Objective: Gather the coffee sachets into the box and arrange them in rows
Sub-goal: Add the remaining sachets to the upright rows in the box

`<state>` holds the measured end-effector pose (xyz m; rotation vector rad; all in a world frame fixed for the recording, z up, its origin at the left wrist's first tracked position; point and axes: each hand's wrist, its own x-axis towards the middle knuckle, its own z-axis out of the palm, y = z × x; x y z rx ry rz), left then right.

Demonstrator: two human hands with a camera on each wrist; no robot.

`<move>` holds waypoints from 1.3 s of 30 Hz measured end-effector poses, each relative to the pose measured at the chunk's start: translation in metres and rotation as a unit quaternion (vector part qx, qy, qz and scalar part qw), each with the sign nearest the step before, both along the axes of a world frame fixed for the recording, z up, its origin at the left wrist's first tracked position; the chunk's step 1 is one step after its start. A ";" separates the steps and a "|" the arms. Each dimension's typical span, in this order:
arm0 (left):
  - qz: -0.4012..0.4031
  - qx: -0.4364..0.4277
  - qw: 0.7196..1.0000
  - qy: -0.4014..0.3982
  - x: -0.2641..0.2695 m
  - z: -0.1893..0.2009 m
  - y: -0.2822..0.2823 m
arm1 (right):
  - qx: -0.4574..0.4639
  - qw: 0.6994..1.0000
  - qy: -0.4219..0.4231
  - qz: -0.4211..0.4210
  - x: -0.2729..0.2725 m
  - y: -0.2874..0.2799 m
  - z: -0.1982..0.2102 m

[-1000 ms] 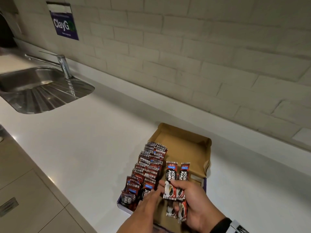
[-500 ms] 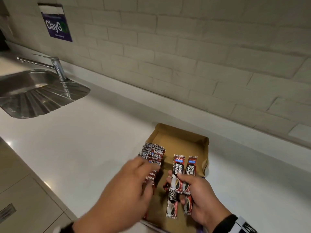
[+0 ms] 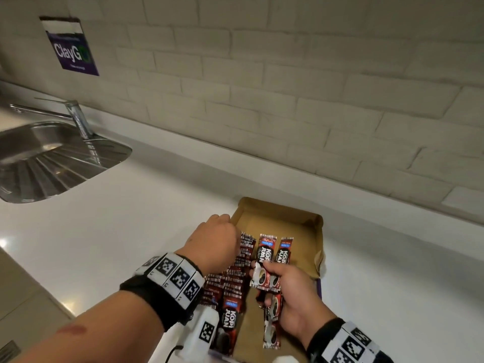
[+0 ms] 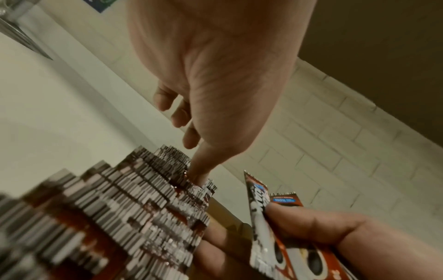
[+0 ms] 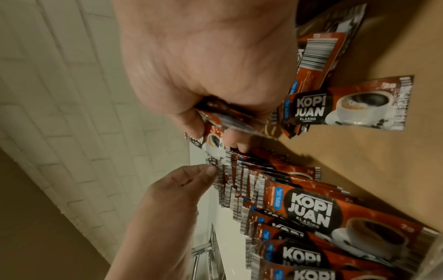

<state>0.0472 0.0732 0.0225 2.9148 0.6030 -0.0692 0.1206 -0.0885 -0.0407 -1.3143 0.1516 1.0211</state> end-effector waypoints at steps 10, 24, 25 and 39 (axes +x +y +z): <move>-0.022 0.003 0.998 0.058 0.016 -0.005 0.003 | 0.008 1.000 0.015 0.006 0.002 0.000 -0.001; -0.007 -0.056 0.998 0.002 0.009 0.012 0.002 | 0.014 1.000 -0.002 0.015 0.001 -0.006 0.010; 0.014 -0.086 0.996 -0.026 0.005 0.019 0.007 | 0.012 1.000 -0.013 0.015 0.003 -0.010 0.013; 0.072 -0.404 0.901 -0.138 -0.047 0.060 -0.039 | 0.004 0.971 -0.200 0.132 -0.020 -0.052 0.076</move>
